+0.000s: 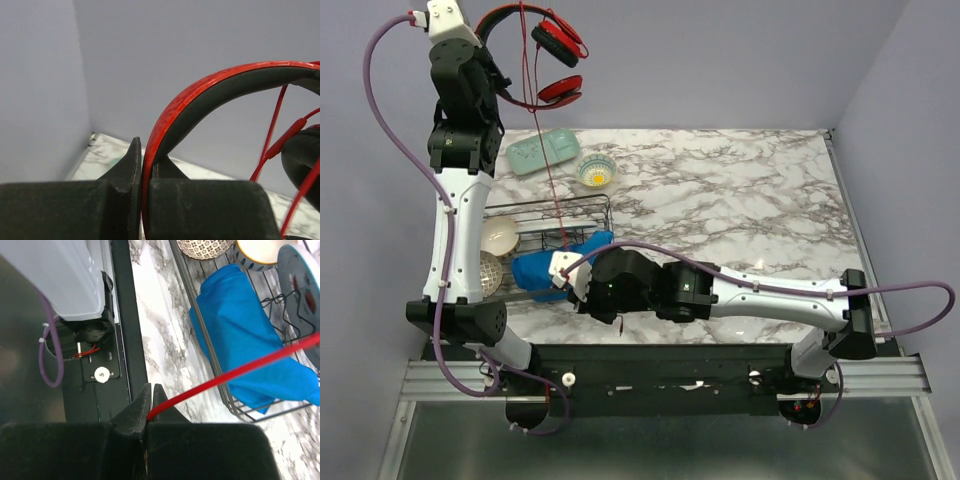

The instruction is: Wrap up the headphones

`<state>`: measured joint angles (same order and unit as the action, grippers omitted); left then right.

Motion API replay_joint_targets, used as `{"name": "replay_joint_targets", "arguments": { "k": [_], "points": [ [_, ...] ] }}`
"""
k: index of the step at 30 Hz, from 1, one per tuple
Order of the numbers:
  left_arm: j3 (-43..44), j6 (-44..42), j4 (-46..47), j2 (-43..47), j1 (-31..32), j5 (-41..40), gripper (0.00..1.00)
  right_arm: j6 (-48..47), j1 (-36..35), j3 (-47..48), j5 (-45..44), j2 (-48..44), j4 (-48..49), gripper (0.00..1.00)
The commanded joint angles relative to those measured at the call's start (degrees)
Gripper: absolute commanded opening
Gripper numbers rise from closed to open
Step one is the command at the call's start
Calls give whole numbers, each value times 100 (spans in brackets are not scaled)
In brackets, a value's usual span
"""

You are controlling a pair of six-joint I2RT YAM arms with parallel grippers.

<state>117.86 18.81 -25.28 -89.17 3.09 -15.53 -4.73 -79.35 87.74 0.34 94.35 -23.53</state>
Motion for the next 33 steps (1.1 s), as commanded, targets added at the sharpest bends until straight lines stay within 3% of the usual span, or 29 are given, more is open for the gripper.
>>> {"name": "replay_joint_targets", "arguments": {
  "k": [1,7,11,16,20,24,33],
  "points": [
    [-586,-1526,1656,48,-19,-1171,0,-133,-274,392,-297,-390,-1188,1],
    [-1860,-2863,2745,214,174,-1163,0,-28,-283,524,-911,-1102,-1356,1],
    [-3039,-4049,3747,680,551,-847,0,-282,-195,822,-2291,-1383,-1575,1],
    [-4076,-5219,3697,1409,1096,-162,0,-598,683,1394,-2959,-1524,-1875,1],
    [-4386,-5607,3128,1770,1605,-12,0,-880,1482,1842,-3470,-1612,-1787,1],
    [-4316,-5423,2249,1999,1905,190,0,-1090,2562,2159,-3391,-1683,-1551,1],
    [-4114,-4853,235,2412,2564,892,0,-1188,3988,2554,-2829,-1569,-1400,1]
  ]
}}
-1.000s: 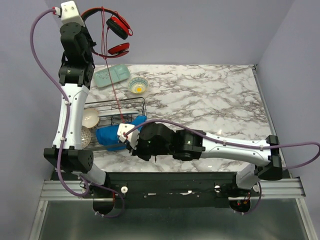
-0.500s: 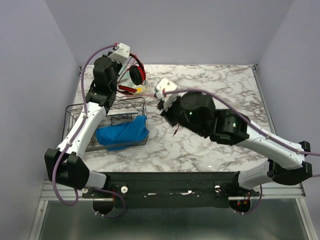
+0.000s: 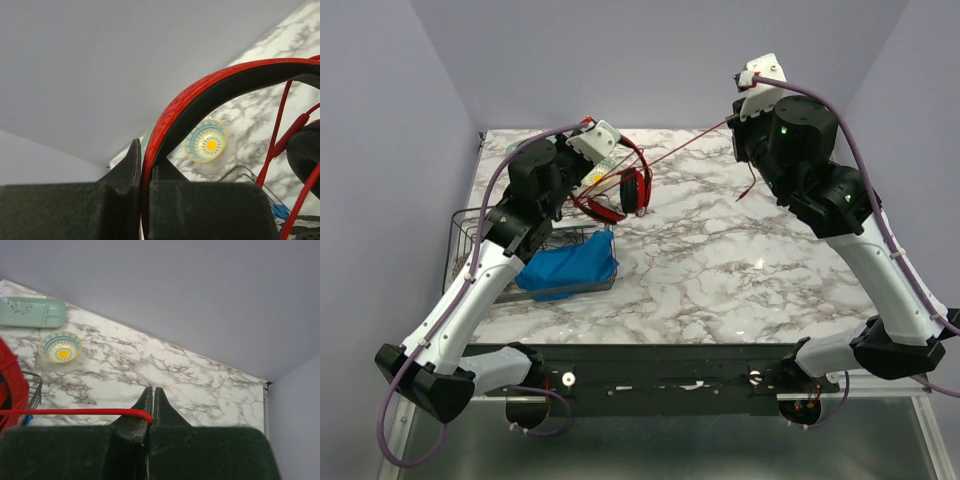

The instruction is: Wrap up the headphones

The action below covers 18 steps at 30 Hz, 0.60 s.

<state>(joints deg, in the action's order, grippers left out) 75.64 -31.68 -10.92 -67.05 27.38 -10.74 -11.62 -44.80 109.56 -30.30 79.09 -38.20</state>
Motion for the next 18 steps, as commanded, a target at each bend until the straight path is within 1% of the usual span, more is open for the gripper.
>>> {"name": "replay_joint_targets", "arguments": {
  "k": [1,3,4,6,7,8,9,11,15,16,18],
  "points": [
    [127,258,-1315,244,189,493,0,-491,603,391,262,1,67,1],
    [197,451,-1632,341,207,687,0,-447,813,382,332,36,58,1],
    [310,713,-1729,367,207,896,0,-394,893,330,384,45,58,1],
    [469,996,-2045,429,207,1073,0,-150,1208,119,770,28,67,1],
    [644,1310,-2142,455,207,1492,0,-43,1323,31,980,19,75,1],
    [715,1453,-2317,516,207,1644,0,53,1437,-74,1409,-7,101,1],
    [794,1628,-2388,543,207,1828,0,185,1621,-353,1631,-34,215,1],
    [996,2058,-2511,605,207,2127,0,247,1711,-697,1974,-112,399,1],
    [1243,2465,-2705,666,207,2190,0,493,1790,-1348,2090,-209,777,1],
    [1304,2517,-2731,693,207,2225,0,546,1816,-1654,2151,-245,874,1],
    [1374,2684,-2784,710,207,2383,0,660,1860,-1928,2458,-315,1163,1]
  ]
}}
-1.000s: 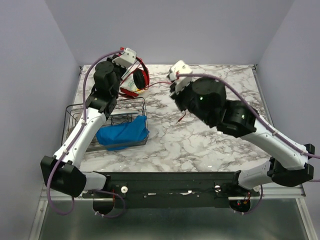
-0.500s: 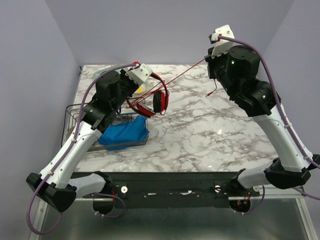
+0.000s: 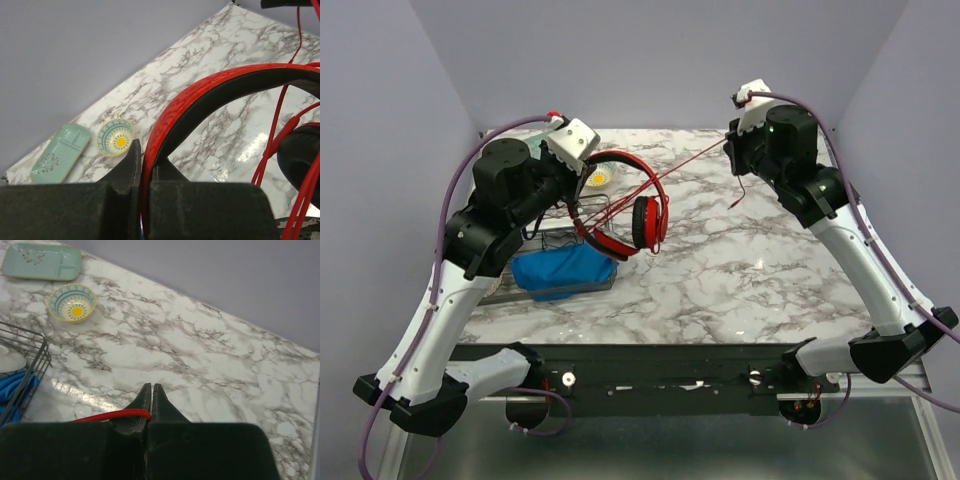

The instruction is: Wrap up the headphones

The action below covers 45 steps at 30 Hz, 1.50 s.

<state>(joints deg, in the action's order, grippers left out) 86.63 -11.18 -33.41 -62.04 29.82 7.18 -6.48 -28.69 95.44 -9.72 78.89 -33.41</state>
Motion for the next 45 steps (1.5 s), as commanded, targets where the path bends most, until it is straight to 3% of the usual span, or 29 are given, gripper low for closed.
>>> {"name": "replay_joint_targets", "arguments": {
  "k": [1,4,7,8,14,18,24,35,43,45],
  "points": [
    [371,722,-553,210,-38,644,0,173,258,-639,539,-313,774,1],
    [652,1144,-527,166,-38,855,0,410,258,-1044,1513,-304,1213,1],
    [924,1844,-290,113,-47,961,0,831,250,-1290,3173,-164,1766,2],
    [1022,2004,-167,44,-47,952,0,981,241,-1343,3821,-129,1959,7],
    [2005,2760,53,-483,-47,785,0,2264,-145,-2160,4521,3,4129,15],
    [2446,2946,141,-783,-64,680,0,2616,-733,-2346,4522,283,5061,21],
    [2500,3402,255,-994,-450,513,0,2959,-998,-2670,4225,425,5713,33],
    [2552,3587,388,-1029,-759,390,0,2916,-1077,-3549,3372,109,5459,39],
    [2455,3877,370,-1029,-1039,372,0,2565,-1165,-3778,2940,-216,5046,39],
    [2446,3948,396,-1064,-1092,451,0,2520,-1227,-3883,2862,-260,5055,35]
  ]
}}
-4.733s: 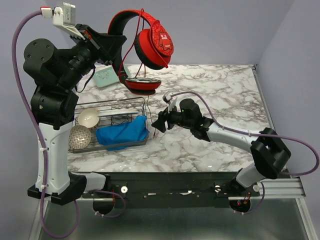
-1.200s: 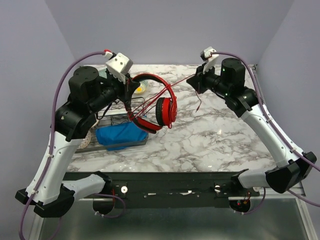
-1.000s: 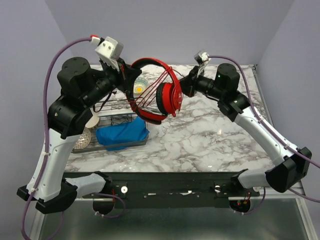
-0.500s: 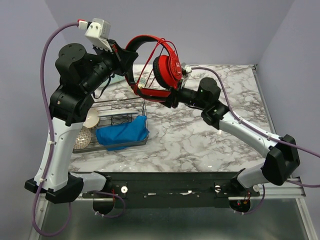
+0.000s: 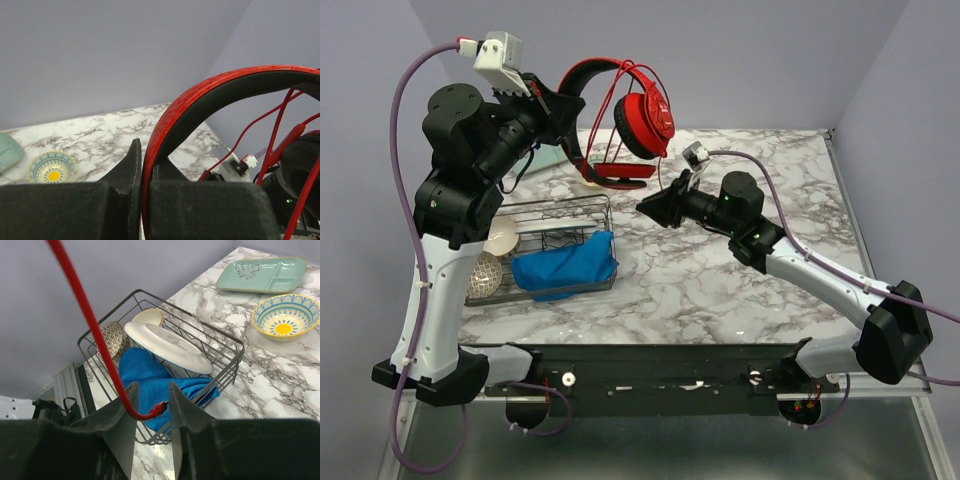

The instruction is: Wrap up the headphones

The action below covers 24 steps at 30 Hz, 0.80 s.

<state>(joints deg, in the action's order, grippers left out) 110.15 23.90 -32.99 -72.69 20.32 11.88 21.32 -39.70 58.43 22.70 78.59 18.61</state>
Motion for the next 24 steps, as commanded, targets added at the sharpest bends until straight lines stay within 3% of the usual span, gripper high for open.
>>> {"name": "replay_joint_targets", "arguments": {
  "k": [1,2,4,10,14,17,24],
  "points": [
    [77,475,355,0,-151,-10,0,-330,-143,-201,-406,-282,-156,29],
    [42,493,355,0,-194,-10,0,-348,-160,-183,-441,-291,-200,16],
    [-2,650,355,18,-256,7,0,-418,-196,-122,-564,-291,-410,2],
    [-187,1643,460,-114,-809,622,0,-646,-687,683,-846,419,-1411,1],
    [-274,1969,382,-237,-994,221,0,-1006,-1354,1704,-1311,1263,-2308,1],
    [-432,1628,425,-264,-1030,-577,0,-1375,-1926,2546,-1767,1817,-3063,1],
    [-1574,-358,1426,-193,-1030,-2556,0,-1789,-2788,3612,-2779,2231,-5074,1]
  ]
}}
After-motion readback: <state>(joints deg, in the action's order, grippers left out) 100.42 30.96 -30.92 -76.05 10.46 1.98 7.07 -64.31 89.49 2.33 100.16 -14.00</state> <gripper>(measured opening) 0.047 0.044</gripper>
